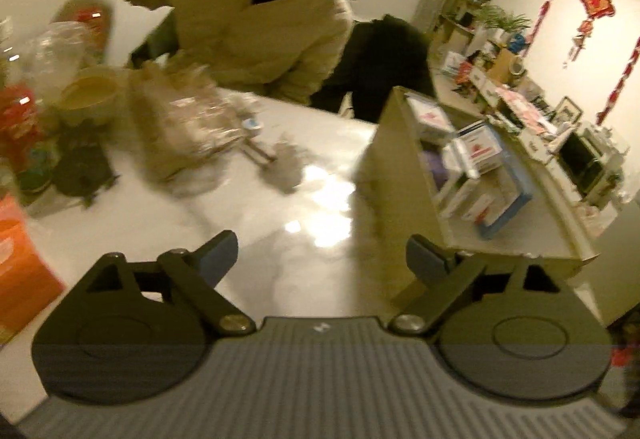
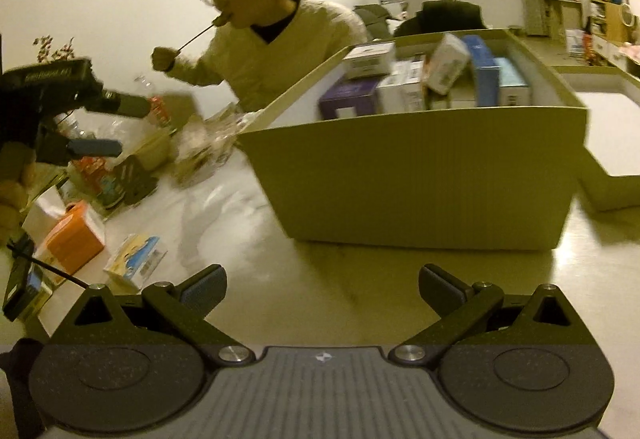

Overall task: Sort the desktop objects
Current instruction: 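Reach the left gripper to the yellow-and-blue cartoon medicine box and grasp it, then carry the cartoon box with the left gripper and lower it into the beige box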

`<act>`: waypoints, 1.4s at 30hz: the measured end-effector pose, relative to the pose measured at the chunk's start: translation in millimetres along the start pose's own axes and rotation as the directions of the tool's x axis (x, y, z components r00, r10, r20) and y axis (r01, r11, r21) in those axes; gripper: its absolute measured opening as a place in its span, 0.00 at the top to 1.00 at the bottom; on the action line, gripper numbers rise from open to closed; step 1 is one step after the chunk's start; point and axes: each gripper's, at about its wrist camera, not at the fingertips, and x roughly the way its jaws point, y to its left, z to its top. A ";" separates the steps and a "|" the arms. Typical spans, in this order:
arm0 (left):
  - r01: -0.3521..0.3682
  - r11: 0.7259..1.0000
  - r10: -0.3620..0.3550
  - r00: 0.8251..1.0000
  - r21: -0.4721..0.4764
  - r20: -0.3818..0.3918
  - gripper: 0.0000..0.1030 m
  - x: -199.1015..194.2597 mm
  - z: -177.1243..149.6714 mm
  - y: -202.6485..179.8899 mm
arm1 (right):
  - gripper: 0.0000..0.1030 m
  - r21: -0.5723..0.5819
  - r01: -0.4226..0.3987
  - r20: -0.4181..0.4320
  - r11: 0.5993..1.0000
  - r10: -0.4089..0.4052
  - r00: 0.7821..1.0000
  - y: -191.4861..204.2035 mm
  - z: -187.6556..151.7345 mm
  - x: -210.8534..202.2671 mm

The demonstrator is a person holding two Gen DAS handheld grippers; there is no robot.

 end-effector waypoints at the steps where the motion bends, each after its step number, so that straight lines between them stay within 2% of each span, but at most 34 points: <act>1: -0.019 1.000 0.019 1.000 -0.001 0.002 0.08 -0.4 -4.2 4.7 | 0.00 -0.004 -0.006 -0.002 1.000 0.006 1.000 2.1 -0.1 1.4; 3: -0.062 0.998 0.062 0.998 0.001 0.012 0.01 -1.0 -13.1 13.6 | 0.00 -0.008 -0.013 -0.008 1.000 0.013 1.000 4.8 -0.4 3.6; 5: -0.118 0.993 0.117 0.992 0.024 0.035 0.00 -1.0 -22.9 18.2 | 0.00 -0.009 -0.018 -0.012 1.000 0.017 1.000 5.7 -1.3 4.7; 9: -0.286 0.946 0.276 0.958 0.152 0.085 0.00 8.2 -50.4 17.2 | 0.00 -0.003 -0.022 -0.023 1.000 0.022 1.000 4.7 -3.8 6.8; 11: -0.329 0.922 0.318 0.944 0.205 0.082 0.00 15.4 -62.8 16.4 | 0.00 0.003 -0.020 -0.029 1.000 0.020 0.999 2.7 -4.8 7.8; 13: -0.341 0.915 0.336 0.940 0.217 0.063 0.00 22.9 -72.0 19.2 | 0.00 0.010 -0.018 -0.035 1.000 0.019 0.999 1.0 -6.4 9.2; 16: -0.339 0.923 0.338 0.940 0.182 0.043 0.00 29.6 -78.2 28.6 | 0.00 0.013 -0.016 -0.040 1.000 0.016 0.999 -0.9 -7.9 10.1; 24: -0.315 0.933 0.318 0.948 0.174 0.007 0.00 44.7 -86.7 45.2 | 0.00 0.022 -0.006 -0.044 1.000 0.007 0.999 -5.0 -8.3 12.5; 28: -0.295 0.948 0.298 0.954 0.121 -0.007 0.00 50.2 -89.2 55.4 | 0.00 0.023 -0.009 -0.053 1.000 0.011 0.999 -4.5 -8.9 15.5; 29: -0.290 0.952 0.292 0.956 0.101 -0.007 0.01 50.2 -89.5 58.2 | 0.00 0.023 -0.010 -0.054 1.000 0.011 0.998 -4.5 -9.0 16.0; 31: -0.269 0.961 0.269 0.963 0.062 -0.002 0.10 48.8 -90.3 63.6 | 0.00 0.026 -0.010 -0.055 1.000 0.011 0.998 -5.4 -9.5 16.5; 32: -0.257 0.965 0.257 0.966 0.048 0.001 0.19 47.8 -90.7 65.2 | 0.00 0.028 -0.008 -0.056 1.000 0.009 0.998 -6.4 -9.6 16.7; 33: -0.247 0.968 0.247 0.969 0.035 0.006 0.21 47.1 -90.9 66.3 | 0.00 0.030 -0.004 -0.057 1.000 0.006 0.998 -7.4 -9.8 17.1; 42: -0.219 0.975 0.216 0.974 0.035 0.068 0.23 35.7 -81.9 52.4 | 0.00 0.045 0.002 -0.062 0.999 0.001 0.998 -12.3 -11.2 19.1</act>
